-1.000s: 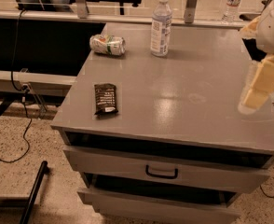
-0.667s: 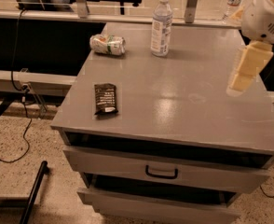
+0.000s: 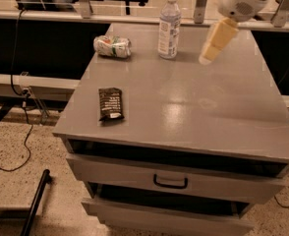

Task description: Knock blue plastic bottle over

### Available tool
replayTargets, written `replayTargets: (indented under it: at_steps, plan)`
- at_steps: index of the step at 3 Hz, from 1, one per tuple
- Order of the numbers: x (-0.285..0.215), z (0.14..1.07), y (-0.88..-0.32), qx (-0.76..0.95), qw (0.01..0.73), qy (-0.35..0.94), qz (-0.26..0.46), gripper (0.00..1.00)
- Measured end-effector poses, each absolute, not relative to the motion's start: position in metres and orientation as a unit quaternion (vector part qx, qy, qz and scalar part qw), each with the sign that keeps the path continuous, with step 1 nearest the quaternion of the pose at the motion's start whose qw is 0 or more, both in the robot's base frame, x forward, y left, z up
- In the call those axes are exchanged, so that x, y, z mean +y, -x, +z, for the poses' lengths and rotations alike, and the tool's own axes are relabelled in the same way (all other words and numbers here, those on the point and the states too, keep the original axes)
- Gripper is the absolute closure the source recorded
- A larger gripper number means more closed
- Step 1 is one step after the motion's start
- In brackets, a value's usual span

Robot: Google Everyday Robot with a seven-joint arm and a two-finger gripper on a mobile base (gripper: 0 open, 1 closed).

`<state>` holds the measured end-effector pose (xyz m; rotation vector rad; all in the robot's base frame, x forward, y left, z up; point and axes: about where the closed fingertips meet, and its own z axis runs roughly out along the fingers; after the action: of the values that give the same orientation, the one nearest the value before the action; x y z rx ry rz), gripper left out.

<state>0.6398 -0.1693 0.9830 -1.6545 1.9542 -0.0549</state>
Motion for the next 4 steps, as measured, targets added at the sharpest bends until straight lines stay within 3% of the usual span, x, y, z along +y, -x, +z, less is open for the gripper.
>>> replayTargets:
  at_steps: [2,4]
  plan:
    - [-0.139,0.952,-0.750,0.749,0.370,0.548,0.035,0.00]
    - [-0.136,0.930,-0.800,0.762,0.431,0.475,0.084,0.00]
